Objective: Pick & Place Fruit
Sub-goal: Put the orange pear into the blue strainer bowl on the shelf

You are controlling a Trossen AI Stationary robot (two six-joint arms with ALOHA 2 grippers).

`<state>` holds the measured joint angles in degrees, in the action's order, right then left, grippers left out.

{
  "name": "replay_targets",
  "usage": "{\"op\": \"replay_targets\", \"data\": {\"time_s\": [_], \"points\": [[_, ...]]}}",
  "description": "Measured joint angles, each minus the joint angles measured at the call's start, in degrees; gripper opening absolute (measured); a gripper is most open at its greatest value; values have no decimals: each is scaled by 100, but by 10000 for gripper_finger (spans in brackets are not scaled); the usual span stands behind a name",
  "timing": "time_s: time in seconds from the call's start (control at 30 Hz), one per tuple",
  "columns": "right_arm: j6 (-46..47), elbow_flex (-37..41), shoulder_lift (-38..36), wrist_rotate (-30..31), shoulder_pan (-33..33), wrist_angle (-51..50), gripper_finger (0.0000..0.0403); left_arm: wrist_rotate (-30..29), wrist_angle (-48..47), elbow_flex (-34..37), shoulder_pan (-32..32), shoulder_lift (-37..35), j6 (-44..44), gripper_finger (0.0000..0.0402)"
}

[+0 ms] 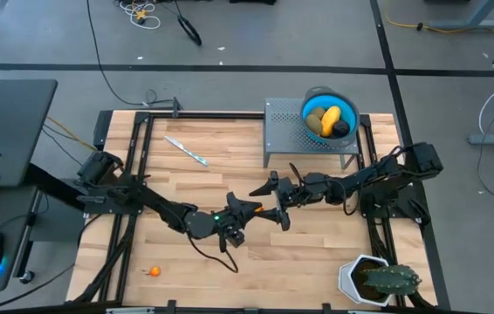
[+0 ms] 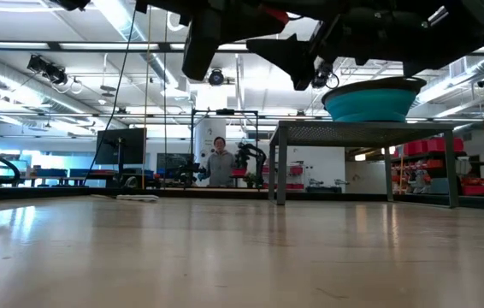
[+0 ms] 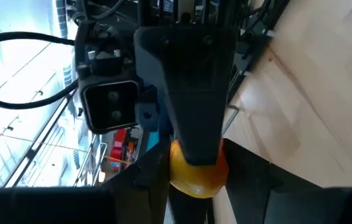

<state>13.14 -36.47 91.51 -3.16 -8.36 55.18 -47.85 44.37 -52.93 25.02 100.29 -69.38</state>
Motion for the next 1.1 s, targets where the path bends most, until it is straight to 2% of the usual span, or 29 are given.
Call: {"op": "replay_targets", "data": {"time_s": [0.7,1.1], "points": [[143,-83,117,-48,-13,-1,142,-529,-327,0,151,-2,179,141],[212,-83,114,-41,-8,-62,127,-558,-340,5,161,-2,252,152]]}}
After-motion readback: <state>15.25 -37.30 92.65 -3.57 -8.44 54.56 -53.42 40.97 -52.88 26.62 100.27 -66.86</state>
